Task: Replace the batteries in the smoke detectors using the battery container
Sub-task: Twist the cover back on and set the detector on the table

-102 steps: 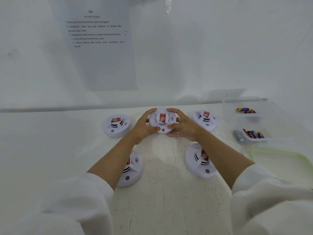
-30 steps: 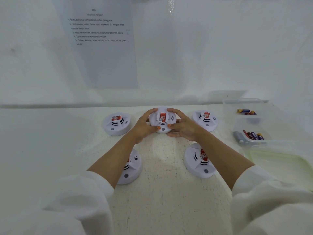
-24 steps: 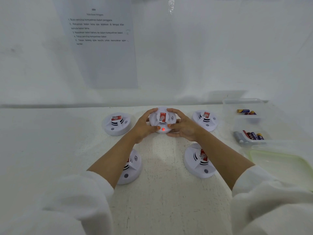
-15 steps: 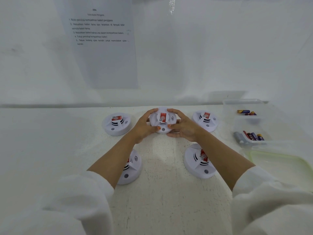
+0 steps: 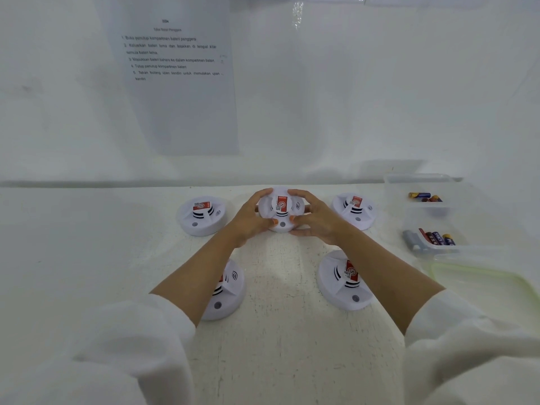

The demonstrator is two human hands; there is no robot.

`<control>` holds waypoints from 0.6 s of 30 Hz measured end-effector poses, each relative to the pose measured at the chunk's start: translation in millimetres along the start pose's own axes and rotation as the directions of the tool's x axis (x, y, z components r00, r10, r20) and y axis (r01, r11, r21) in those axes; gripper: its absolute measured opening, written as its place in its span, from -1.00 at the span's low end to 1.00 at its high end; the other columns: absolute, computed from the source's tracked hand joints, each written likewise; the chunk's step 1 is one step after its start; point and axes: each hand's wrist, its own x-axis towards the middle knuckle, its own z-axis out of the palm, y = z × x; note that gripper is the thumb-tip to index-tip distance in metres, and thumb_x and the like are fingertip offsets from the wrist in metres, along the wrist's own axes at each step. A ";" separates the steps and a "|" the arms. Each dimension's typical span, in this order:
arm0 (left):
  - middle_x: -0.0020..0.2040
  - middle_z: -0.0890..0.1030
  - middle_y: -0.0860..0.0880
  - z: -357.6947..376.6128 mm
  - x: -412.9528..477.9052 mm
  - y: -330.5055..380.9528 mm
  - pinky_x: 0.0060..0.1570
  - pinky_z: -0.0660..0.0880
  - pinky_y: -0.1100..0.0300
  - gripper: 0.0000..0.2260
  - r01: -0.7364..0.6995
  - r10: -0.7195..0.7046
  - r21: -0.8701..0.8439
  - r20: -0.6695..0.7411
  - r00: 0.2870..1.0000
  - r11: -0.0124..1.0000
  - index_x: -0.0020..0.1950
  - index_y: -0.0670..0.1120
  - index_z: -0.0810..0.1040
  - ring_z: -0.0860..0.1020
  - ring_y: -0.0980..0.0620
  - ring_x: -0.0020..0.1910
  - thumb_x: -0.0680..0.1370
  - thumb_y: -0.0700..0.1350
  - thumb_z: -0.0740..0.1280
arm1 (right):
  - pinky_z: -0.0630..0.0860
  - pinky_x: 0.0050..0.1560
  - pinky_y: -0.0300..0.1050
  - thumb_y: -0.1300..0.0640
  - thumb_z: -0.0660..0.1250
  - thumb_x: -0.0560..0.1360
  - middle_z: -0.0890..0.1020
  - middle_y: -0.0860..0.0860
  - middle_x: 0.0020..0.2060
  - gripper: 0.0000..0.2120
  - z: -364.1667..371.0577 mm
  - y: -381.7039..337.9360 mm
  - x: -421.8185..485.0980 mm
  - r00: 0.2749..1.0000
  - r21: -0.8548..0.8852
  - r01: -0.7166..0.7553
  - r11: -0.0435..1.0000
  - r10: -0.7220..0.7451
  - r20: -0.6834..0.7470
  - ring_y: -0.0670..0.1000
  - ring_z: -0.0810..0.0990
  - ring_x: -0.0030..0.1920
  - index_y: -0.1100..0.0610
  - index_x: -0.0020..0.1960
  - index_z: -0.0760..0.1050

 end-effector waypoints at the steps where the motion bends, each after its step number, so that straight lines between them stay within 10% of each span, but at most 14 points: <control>1: 0.28 0.38 -0.12 0.1 1.4 0.1 -0.12 0.57 0.26 -0.42 0.002 -0.002 0.026 -0.002 1.000 1.000 0.37 0.00 0.27 0.43 -0.09 0.19 0.45 -0.38 0.37 | 0.57 0.04 0.03 0.42 0.31 0.45 0.48 0.17 0.14 -0.48 0.0 -0.3 0.1 1.000 -0.022 0.008 1.000 -0.008 -0.007 0.15 0.52 0.09 -0.03 0.28 0.36; 9: 0.38 0.34 -0.08 -6.4 13.1 0.2 0.26 0.43 -0.03 -0.38 0.038 -0.033 0.285 -0.023 0.999 0.958 0.42 0.00 0.25 0.36 -0.09 0.31 0.44 -0.29 0.41 | 0.51 0.01 -0.19 0.36 0.33 0.46 0.45 0.12 0.16 -0.48 -1.6 3.1 7.9 0.997 -0.246 0.071 0.967 -0.078 -0.019 0.07 0.46 0.08 0.07 0.35 0.30; 18: 0.38 0.37 -0.09 -9.2 12.7 1.5 0.06 0.46 0.16 -0.42 0.096 -0.099 0.189 0.007 0.995 0.977 0.46 -0.10 0.24 0.40 -0.05 0.26 0.48 -0.28 0.36 | 0.40 0.26 -0.03 0.23 0.32 0.49 0.36 0.10 0.35 -0.44 -4.2 4.7 16.8 0.999 -0.338 0.038 0.940 -0.039 0.005 0.09 0.37 0.29 0.11 0.44 0.21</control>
